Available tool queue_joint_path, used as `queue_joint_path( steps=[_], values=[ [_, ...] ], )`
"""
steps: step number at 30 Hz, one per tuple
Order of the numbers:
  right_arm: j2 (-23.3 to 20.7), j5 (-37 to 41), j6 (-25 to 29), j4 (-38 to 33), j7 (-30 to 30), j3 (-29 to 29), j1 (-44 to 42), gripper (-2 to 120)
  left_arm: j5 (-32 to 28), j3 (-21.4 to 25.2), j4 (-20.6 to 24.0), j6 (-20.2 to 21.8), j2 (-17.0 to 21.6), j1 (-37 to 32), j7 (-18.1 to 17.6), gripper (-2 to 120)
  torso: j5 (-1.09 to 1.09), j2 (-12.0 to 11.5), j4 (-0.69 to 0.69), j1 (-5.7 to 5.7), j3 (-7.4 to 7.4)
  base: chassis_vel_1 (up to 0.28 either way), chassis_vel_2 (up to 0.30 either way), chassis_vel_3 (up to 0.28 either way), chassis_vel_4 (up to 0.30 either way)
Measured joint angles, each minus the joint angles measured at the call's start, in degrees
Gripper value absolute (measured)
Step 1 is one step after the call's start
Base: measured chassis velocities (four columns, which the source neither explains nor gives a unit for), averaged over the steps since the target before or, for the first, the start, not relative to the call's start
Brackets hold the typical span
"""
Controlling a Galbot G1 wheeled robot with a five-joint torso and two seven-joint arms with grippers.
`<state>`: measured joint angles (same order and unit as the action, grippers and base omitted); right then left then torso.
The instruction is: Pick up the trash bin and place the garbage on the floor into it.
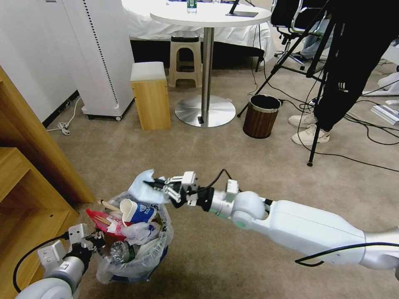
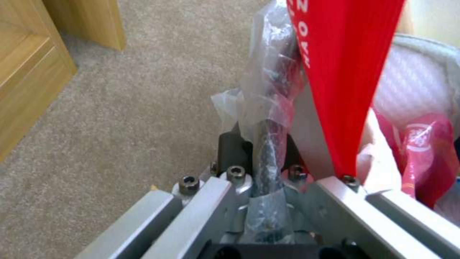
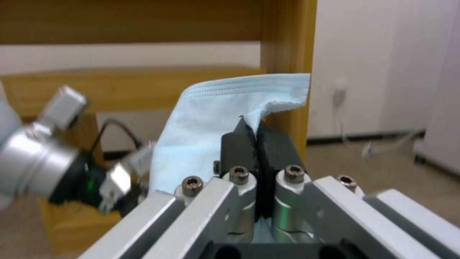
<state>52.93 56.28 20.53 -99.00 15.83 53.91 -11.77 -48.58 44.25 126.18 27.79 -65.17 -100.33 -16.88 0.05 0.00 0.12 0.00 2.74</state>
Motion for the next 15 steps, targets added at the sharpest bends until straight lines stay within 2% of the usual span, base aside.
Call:
queue_joint_path(
  steps=[6, 15],
  values=[
    [2.03, 0.86, -0.79, 4.29, -1.0, 4.04, 0.59, 0, 0.02, -0.01, 1.4, 0.04, -0.18, -0.71, -0.01, 0, 0.0, 0.0, 0.01, 0.0, 0.0, 0.0, 0.0, 0.0, 0.0],
    [4.96, 0.81, -1.01, 8.5, -1.49, 5.61, -0.1, 0, 0.03, -0.27, 4.26, 0.3, -0.27, -2.07, 0.03, 0, 0.0, 0.0, 0.01, 0.0, 0.0, 0.0, 0.0, 0.0, 0.0]
  ],
)
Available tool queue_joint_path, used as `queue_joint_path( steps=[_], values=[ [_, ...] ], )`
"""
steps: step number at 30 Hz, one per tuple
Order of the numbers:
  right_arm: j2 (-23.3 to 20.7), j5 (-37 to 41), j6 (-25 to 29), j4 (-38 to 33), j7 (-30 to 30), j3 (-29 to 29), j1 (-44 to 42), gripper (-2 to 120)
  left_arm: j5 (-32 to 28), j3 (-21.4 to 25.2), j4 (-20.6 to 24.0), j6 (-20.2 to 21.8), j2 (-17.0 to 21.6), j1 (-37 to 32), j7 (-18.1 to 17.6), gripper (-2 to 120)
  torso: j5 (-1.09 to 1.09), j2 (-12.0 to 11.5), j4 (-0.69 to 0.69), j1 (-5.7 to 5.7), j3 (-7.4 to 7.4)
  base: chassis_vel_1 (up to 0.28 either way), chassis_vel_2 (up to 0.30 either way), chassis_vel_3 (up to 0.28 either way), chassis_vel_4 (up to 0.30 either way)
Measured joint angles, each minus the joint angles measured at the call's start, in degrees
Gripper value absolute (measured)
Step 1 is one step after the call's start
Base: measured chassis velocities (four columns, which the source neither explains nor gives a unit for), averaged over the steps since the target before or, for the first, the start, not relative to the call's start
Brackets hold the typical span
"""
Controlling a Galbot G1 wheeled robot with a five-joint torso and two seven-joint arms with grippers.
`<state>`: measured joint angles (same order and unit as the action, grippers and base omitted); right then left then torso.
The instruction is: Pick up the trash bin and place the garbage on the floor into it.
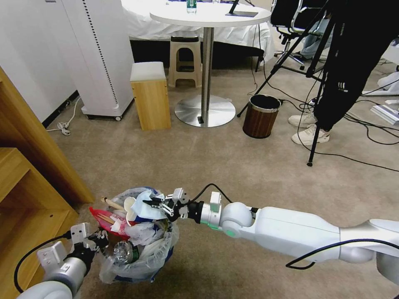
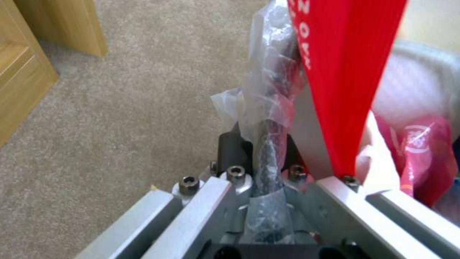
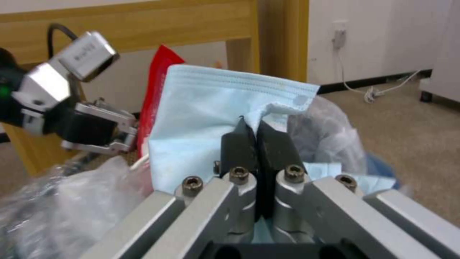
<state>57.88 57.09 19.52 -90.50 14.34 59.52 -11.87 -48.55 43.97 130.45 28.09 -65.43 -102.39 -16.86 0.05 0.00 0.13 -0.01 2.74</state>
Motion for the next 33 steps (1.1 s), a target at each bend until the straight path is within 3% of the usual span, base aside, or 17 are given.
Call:
queue_joint_path(
  steps=[6, 22, 30, 33],
  values=[
    [3.11, 0.44, -0.46, 0.56, -0.54, 1.53, -0.3, 0, 0.09, 0.01, 0.76, 0.22, 0.11, -0.42, -0.02, 0, 0.0, 0.0, -0.01, 0.0, 0.0, 0.0, 0.0, 0.0, 0.0],
    [2.2, 0.81, -1.86, -1.51, -1.64, 3.87, -1.77, 0, -0.77, 0.69, 0.52, 0.3, 0.46, -0.15, -0.06, 0, -0.01, 0.0, -0.01, 0.0, 0.0, 0.0, 0.0, 0.0, 0.0],
    [0.94, 0.01, -2.3, -2.39, -2.53, 2.88, -3.07, 24, -1.24, 0.58, 0.51, 0.33, 0.51, -0.14, 0.12, 0, -0.01, 0.0, 0.0, 0.0, 0.0, 0.0, 0.0, 0.0, 0.0],
    [0.35, 0.07, -2.29, -2.89, -2.69, 1.84, -3.39, 41, -0.98, 0.57, -0.65, 0.32, 0.37, 0.08, -0.36, 0, -0.01, 0.0, 0.01, 0.0, 0.0, 0.0, 0.0, 0.0, 0.0]
  ],
)
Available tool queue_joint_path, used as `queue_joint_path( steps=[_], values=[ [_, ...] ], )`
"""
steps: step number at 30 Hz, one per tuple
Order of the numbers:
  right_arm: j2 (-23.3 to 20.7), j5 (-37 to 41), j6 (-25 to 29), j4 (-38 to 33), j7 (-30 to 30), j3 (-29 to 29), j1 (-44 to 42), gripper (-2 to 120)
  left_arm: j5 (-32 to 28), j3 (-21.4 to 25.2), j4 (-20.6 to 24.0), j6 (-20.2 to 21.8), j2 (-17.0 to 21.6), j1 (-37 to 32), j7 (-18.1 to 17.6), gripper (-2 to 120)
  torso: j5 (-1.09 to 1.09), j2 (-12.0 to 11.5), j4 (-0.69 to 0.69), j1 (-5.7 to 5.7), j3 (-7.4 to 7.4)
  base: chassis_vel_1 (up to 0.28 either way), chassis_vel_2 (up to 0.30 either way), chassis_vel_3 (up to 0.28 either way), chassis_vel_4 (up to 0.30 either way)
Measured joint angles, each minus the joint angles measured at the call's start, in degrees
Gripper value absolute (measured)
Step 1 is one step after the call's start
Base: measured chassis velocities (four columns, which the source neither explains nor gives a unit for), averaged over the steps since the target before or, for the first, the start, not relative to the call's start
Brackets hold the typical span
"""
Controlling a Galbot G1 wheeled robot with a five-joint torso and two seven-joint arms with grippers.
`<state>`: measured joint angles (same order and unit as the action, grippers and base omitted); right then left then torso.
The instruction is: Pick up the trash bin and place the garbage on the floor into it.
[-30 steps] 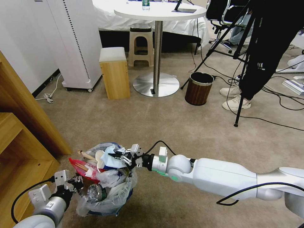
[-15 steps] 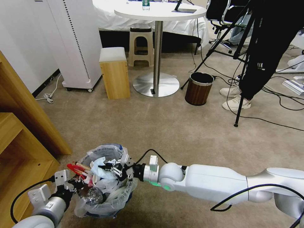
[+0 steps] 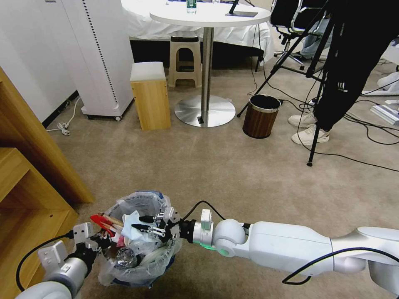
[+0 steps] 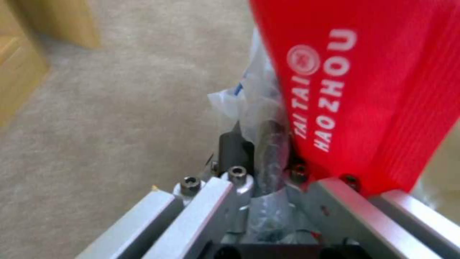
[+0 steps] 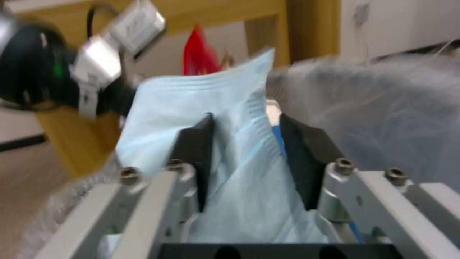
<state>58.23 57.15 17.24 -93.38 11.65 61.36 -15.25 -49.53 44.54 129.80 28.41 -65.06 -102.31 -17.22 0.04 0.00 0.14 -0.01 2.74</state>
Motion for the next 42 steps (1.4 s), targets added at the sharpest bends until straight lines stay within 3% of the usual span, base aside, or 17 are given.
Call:
queue_joint_path(
  steps=[3, 4, 8, 11, 13, 15, 18, 27, 30, 42],
  values=[
    [-0.34, -0.03, -0.04, -0.01, -0.21, -0.63, -0.19, 47, 0.42, 0.23, -0.76, -0.27, 0.02, 0.24, -0.32, 0, 0.01, 0.0, -0.01, 0.0, 0.0, 0.0, 0.0, 0.0, 0.0],
    [-0.74, -0.03, -0.09, -0.65, -0.41, -1.2, -0.34, 55, 0.18, 0.21, -1.47, -0.24, 0.11, 0.39, -0.28, 0, -0.01, 0.0, -0.02, 0.0, 0.0, 0.0, 0.0, 0.0, 0.0],
    [-1.29, 0.07, -0.26, -1.87, -0.61, -2.19, -0.73, 65, 0.03, 0.36, -2.29, -0.33, 0.32, 0.83, -0.26, 0, 0.01, 0.0, 0.0, 0.0, 0.0, 0.0, 0.0, 0.0, 0.0],
    [-1.9, 0.16, -0.35, -2.61, -0.66, -3.16, -1.2, 81, -0.04, 0.24, -2.97, -0.36, 0.35, 1.16, -0.27, 0, 0.03, 0.0, -0.01, 0.0, 0.0, 0.0, 0.0, 0.0, 0.0],
    [-1.99, 0.17, -0.35, -2.75, -0.66, -3.25, -1.26, 82, -0.03, 0.22, -2.99, -0.36, 0.34, 1.19, -0.27, 0, 0.02, 0.0, -0.01, 0.0, 0.0, 0.0, 0.0, 0.0, 0.0],
    [-2.2, 0.14, -0.3, -3.17, -0.66, -3.98, -1.88, 94, 0.07, 0.08, -3.27, -0.38, 0.16, 1.25, -0.23, 0, 0.0, 0.0, -0.01, 0.0, 0.0, 0.0, 0.0, 0.0, 0.0],
    [-2.12, 0.05, -0.17, -3.21, -0.73, -4.78, -2.58, 99, 0.29, -0.03, -3.5, -0.37, -0.06, 1.17, -0.14, 0, 0.01, 0.0, -0.01, 0.0, 0.0, 0.0, 0.0, 0.0, 0.0],
    [-0.16, -0.13, 0.34, -3.61, -1.59, -8.57, -4.54, 100, 0.6, -0.27, -3.45, -0.43, -0.31, 0.9, 0.07, 0, 0.01, 0.0, -0.01, 0.0, 0.0, 0.0, 0.0, 0.0, 0.0],
    [0.97, -0.16, 1.18, -4.92, -3.07, -12.08, -5.7, 100, 0.7, -0.25, -3.64, -0.52, -0.37, 1.03, 0.14, 0, 0.01, 0.0, -0.02, 0.0, 0.0, 0.0, 0.0, 0.0, 0.0],
    [-1.17, -1.41, 1.92, -6.06, -10.74, -25.03, -9.22, 100, 0.88, 1.0, -3.03, -1.01, -0.96, 1.17, 0.34, 0, 0.01, 0.0, -0.01, 0.0, 0.0, 0.0, 0.0, 0.0, 0.0]
  ],
)
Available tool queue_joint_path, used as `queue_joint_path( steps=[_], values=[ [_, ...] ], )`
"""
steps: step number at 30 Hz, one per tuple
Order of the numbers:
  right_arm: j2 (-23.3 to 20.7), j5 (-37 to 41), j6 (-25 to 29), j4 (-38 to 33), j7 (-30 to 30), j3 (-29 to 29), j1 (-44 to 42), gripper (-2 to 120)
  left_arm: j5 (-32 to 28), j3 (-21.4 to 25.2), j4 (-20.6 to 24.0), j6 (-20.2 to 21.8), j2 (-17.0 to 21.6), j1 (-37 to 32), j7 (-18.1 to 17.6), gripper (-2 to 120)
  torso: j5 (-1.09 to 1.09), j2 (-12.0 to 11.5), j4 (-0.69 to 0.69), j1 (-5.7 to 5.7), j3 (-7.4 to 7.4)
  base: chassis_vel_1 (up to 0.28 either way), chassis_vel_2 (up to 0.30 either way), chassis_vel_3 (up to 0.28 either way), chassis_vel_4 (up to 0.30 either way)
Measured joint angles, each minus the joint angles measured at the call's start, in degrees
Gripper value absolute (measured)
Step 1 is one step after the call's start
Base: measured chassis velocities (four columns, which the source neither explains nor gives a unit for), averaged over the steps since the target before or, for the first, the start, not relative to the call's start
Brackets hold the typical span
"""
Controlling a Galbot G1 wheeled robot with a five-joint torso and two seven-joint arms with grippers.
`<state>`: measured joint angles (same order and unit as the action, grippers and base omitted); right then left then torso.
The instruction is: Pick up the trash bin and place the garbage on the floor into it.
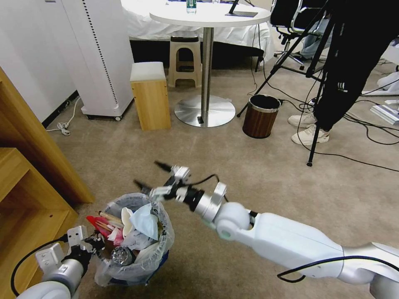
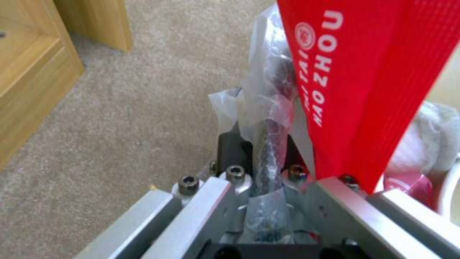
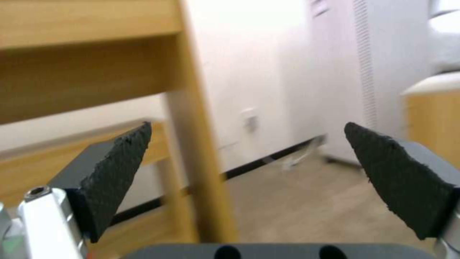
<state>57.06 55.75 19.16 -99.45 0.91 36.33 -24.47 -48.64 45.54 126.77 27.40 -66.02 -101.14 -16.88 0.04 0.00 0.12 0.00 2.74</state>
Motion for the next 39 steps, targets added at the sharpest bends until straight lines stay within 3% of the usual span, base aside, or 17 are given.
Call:
queue_joint_path(
  steps=[15, 17, 19, 22, 29, 39],
  values=[
    [-3.59, -6.94, -3.71, 0.94, -19.86, -22.6, -11.12, 100, 2.85, 1.36, 1.41, -2.74, -0.59, -0.65, 1.06, 0, 0.0, 0.0, 0.0, 0.0, 0.0, 0.0, 0.0, 0.0, 0.0],
    [-3.91, -7.88, -3.32, 1.19, -20.25, -24.01, -12.25, 100, 2.84, 1.46, 1.46, -2.91, -0.56, -0.65, 1.04, 0, 0.0, 0.0, 0.0, 0.0, 0.0, 0.0, 0.0, 0.0, 0.0],
    [-5.13, -9.11, -2.98, 0.6, -20.55, -29.93, -16.99, 100, 2.88, 1.58, 1.62, -3.41, -0.51, -0.64, 0.94, 0, 0.0, 0.0, 0.02, 0.0, 0.0, 0.0, 0.0, 0.0, 0.0],
    [-5.59, -9.88, -2.76, -0.08, -20.54, -33.79, -20.28, 100, 3.1, 1.63, 1.76, -3.73, -0.75, -0.54, 0.93, 0, 0.0, 0.0, 0.02, 0.0, 0.0, 0.0, 0.0, 0.0, 0.0],
    [-5.75, -12.47, -2.05, -0.39, -21.57, -40.13, -26.91, 100, 5.47, 2.17, 2.52, -4.55, -2.21, -0.8, 2.18, 0, -0.01, 0.0, 0.0, 0.0, 0.0, 0.0, 0.0, 0.0, 0.0],
    [-1.8, -18.48, -1.28, -2.47, -21.66, -50.02, -35.79, 100, 10.4, 2.22, 3.89, -5.9, -5.21, -0.85, 5.02, 0, 0.0, 0.0, 0.0, 0.0, 0.0, 0.0, 0.0, 0.0, 0.0]
  ],
)
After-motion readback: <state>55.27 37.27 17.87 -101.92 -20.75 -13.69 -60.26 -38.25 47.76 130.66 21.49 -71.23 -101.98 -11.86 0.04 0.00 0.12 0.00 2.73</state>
